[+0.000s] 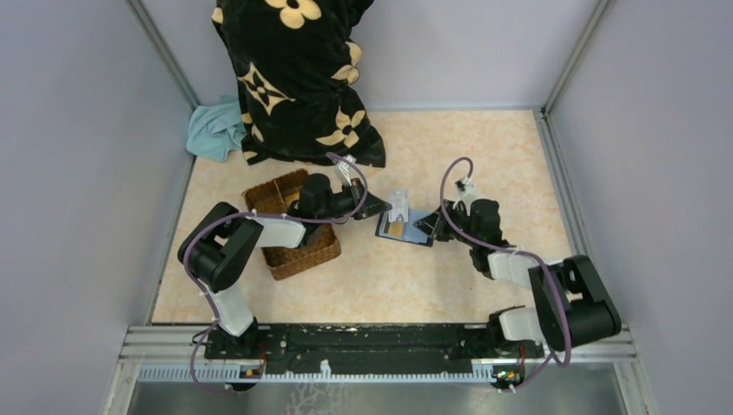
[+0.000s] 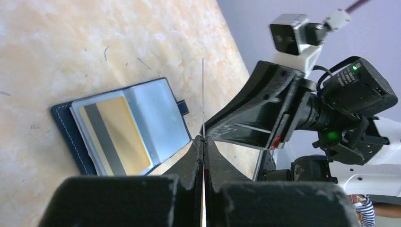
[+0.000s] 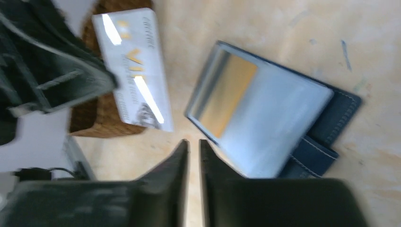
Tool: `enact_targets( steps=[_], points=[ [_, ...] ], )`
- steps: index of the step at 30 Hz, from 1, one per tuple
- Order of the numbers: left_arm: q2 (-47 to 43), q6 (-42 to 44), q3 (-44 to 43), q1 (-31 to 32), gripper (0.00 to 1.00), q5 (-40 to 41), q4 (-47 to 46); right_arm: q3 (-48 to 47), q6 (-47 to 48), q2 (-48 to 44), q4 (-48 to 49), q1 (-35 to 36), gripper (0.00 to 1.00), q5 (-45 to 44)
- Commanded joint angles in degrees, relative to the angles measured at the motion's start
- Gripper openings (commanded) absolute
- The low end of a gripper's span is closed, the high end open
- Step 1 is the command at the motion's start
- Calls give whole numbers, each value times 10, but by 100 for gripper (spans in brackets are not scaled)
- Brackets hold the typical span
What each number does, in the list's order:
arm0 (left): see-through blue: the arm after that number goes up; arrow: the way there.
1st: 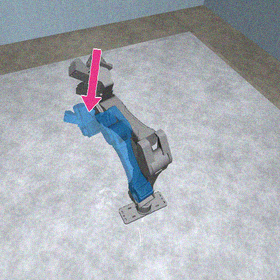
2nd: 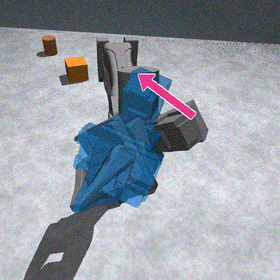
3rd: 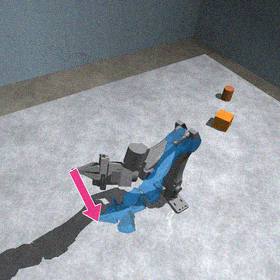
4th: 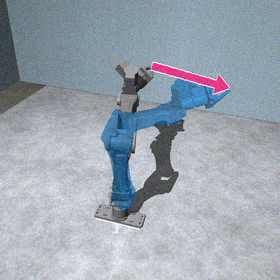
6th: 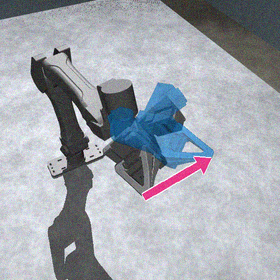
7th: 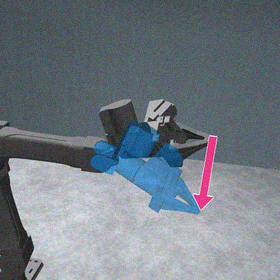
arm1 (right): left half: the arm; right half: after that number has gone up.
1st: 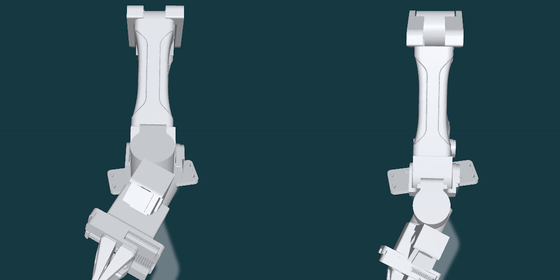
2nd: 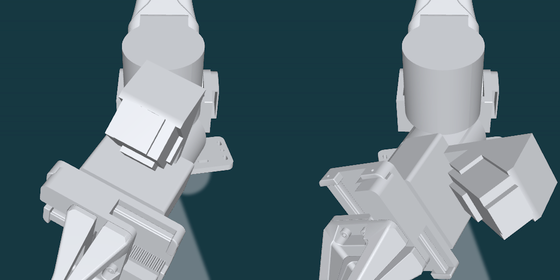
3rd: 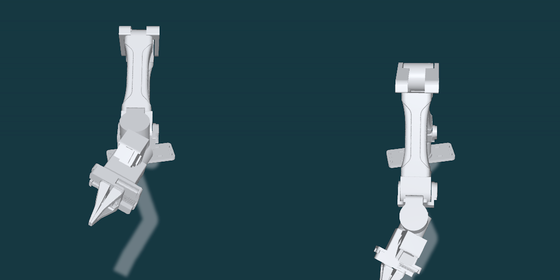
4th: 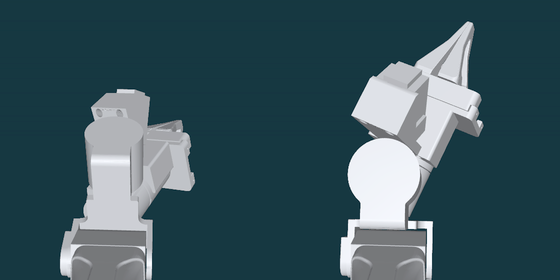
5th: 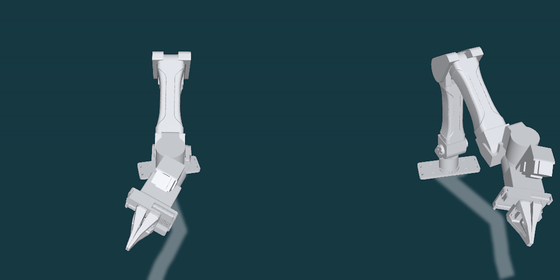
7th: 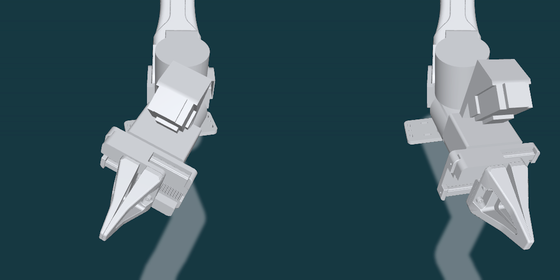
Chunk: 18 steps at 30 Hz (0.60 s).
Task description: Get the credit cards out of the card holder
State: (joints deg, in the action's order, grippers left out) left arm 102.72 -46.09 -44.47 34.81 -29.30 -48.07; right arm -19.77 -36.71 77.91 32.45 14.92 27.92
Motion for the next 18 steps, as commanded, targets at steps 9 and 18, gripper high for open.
enact_targets(
  steps=[9, 18],
  points=[
    [-19, -77, 24, -19, 0, -71, -145, 21, -38, -89, 182, -13, 50, 93],
    [10, -156, 30, -15, 0, -104, -259, 13, -68, -43, 262, -13, 50, 139]
  ],
)
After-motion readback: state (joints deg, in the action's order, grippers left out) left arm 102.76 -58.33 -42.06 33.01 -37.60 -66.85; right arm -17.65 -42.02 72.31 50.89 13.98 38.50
